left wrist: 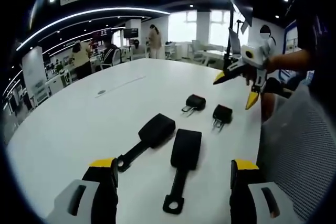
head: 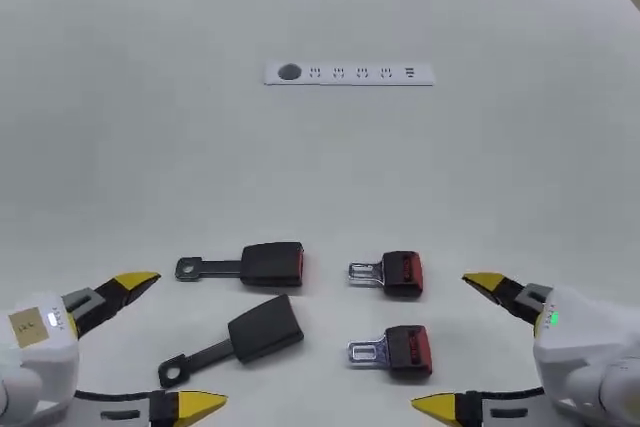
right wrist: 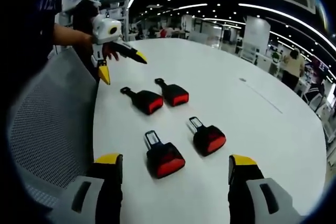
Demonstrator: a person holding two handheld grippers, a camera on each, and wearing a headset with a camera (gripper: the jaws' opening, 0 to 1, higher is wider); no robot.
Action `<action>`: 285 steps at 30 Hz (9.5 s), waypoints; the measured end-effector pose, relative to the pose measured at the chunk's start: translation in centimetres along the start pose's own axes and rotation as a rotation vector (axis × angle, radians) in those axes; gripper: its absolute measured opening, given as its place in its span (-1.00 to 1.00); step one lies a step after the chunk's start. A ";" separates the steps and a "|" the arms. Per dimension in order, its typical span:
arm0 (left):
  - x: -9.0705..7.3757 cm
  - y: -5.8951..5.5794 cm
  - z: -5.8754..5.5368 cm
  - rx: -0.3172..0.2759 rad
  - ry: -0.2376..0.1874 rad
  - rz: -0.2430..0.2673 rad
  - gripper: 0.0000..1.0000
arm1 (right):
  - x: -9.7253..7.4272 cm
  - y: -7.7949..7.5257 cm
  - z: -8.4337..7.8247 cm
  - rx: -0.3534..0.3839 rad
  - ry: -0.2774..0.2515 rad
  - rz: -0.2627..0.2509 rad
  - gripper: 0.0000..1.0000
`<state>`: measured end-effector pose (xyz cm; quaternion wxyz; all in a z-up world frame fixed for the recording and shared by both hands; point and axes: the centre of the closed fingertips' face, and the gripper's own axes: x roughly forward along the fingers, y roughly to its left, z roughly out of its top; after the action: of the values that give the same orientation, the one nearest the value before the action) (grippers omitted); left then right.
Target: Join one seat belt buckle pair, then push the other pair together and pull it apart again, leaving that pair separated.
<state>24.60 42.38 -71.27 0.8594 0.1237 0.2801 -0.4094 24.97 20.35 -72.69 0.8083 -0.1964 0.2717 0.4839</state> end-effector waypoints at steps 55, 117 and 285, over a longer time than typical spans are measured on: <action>6.8 -2.3 -2.6 0.307 0.269 -0.308 -0.35 | 3.8 1.9 -2.5 -0.239 0.134 0.215 -0.38; 7.1 -2.3 -3.5 0.406 0.369 -0.441 -0.35 | 7.9 3.5 1.2 -0.257 0.124 0.293 -0.39; 9.4 4.9 1.3 0.417 0.425 -0.324 -0.18 | 6.5 -6.9 -0.8 -0.231 0.242 0.176 -0.32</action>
<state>33.66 38.88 -75.76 0.6619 0.3333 0.3792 -0.5540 33.37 21.16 -76.98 0.6962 -0.3201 0.3260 0.5537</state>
